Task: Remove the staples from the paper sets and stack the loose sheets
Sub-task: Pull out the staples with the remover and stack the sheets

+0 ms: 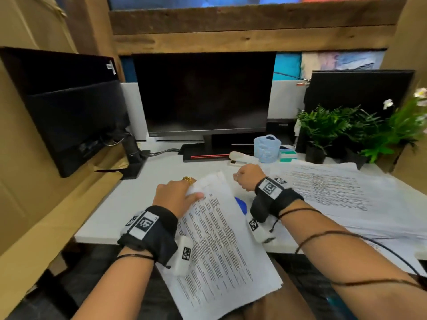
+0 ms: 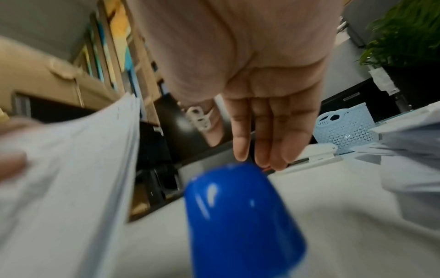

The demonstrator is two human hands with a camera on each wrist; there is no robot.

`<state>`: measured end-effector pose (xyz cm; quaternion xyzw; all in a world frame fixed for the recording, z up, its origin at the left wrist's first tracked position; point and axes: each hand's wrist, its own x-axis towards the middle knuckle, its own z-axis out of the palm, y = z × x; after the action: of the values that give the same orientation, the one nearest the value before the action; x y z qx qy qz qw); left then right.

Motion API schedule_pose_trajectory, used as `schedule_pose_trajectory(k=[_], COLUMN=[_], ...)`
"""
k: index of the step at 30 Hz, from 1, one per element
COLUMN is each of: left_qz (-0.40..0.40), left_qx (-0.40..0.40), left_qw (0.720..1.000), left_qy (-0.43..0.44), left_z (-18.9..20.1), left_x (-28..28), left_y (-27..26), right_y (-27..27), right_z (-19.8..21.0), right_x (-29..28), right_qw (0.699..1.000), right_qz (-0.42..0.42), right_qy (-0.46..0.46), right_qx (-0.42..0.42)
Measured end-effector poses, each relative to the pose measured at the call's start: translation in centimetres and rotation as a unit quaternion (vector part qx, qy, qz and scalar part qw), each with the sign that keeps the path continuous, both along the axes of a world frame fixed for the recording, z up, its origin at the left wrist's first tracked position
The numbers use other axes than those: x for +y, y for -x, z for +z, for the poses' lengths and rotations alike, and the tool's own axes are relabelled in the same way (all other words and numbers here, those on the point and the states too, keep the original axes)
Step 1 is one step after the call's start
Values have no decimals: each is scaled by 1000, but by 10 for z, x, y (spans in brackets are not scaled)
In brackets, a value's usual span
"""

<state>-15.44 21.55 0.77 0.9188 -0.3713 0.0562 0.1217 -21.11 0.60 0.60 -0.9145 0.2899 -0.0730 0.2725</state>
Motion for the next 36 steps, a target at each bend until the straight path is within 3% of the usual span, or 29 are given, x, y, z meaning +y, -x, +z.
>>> schedule_pose_trajectory(k=[2, 4, 10, 13, 16, 17, 18, 20, 21, 23, 28, 31, 36], left_qz=[18, 31, 58, 40, 23, 16, 7, -13, -18, -15, -25, -34, -57], left_qx=[17, 26, 14, 38, 65, 65, 64, 44, 32, 8, -77, -97, -117], left_qw=[1000, 999, 997, 997, 996, 996, 996, 997, 997, 997, 991, 985, 974], left_qy=[13, 22, 42, 50, 55, 57, 61, 69, 72, 77, 105, 137, 183], left_z=[-1, -2, -8, -12, -12, -12, -11, -10, -10, -7, 7, 14, 13], left_x=[6, 12, 29, 32, 33, 33, 33, 33, 33, 31, 25, 21, 17], left_y=[-3, -5, -9, -11, -8, -7, -5, -1, 2, 8, 29, 40, 54], right_y=[-11, -18, -24, -18, -8, -4, 0, 11, 16, 24, 39, 48, 55], right_z=[-10, -20, -36, -29, -27, -28, -27, -28, -27, -27, -14, 2, 13], right_x=[7, 16, 33, 29, 25, 27, 29, 33, 34, 38, 62, 76, 81], right_qw=[988, 974, 966, 972, 981, 962, 926, 819, 775, 720, 670, 647, 616], right_qz=[48, 87, 84, 72, -1, -23, -58, -130, -141, -153, -238, -220, -196], right_qy=[80, 96, 96, 45, -158, -268, -368, -516, -554, -585, -537, -510, -546], right_qx=[120, 186, 227, 221, 117, 38, -56, -217, -268, -339, -454, -523, -533])
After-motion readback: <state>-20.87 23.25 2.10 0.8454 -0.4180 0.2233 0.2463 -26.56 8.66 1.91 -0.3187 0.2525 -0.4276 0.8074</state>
